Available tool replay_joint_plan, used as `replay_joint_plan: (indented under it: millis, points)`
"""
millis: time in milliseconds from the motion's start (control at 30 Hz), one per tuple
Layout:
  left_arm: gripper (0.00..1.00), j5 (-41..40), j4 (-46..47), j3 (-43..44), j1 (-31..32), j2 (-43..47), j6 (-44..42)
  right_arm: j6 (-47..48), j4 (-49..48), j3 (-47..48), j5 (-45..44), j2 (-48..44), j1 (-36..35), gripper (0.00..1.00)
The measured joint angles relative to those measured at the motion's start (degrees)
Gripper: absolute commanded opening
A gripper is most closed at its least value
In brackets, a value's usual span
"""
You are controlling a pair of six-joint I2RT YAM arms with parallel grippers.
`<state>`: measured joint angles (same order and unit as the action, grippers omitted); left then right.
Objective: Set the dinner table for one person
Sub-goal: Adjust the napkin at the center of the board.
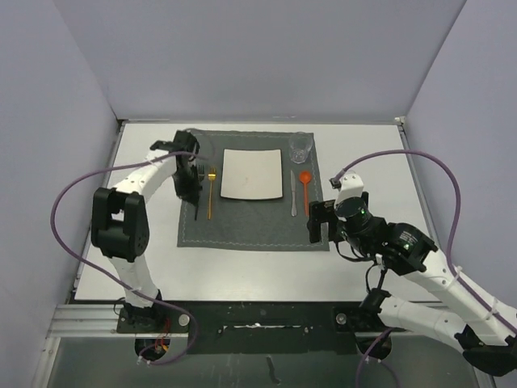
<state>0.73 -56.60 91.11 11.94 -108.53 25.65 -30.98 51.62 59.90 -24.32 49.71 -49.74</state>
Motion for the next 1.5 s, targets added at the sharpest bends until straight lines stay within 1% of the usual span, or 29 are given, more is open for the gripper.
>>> replay_joint_plan:
  millis: [100, 200, 300, 400, 667, 800, 967, 1500]
  points:
    - [0.00, -0.85, 0.63, -14.93, 2.51, 5.14, 2.75, -0.55, 1.51, 0.11, -0.02, -2.64, -0.24, 0.98]
    - [0.00, -2.69, 1.40, -21.97, 2.36, 9.33, 4.85, -1.05, 3.50, 1.03, -0.07, -3.98, -0.24, 0.98]
    - [0.00, -4.46, 2.75, -25.46, 2.08, 14.80, 6.38, -1.33, 4.76, 1.66, -0.07, -4.59, -0.24, 0.98]
    - [0.00, -5.64, 4.00, -26.16, 2.05, 17.66, 7.21, -1.73, 5.81, 1.79, 0.02, -4.66, -0.24, 0.98]
    - [0.00, -6.49, 7.04, -28.96, 2.05, 17.38, 8.66, -2.54, 7.67, 1.79, 0.13, -6.69, -0.31, 0.98]
    - [0.00, -6.14, 10.19, -33.46, 2.05, 16.52, 9.90, -2.56, 8.74, 1.88, 0.02, -7.76, -0.31, 0.98]
    - [0.00, -5.31, 12.00, -37.64, 2.05, 14.80, 11.21, -2.56, 9.53, 2.03, -0.09, -7.76, -0.31, 0.98]
    - [0.00, -4.87, 12.55, -37.97, 1.55, 14.75, 12.20, -2.54, 9.77, 2.25, -0.07, -7.76, -0.35, 0.98]
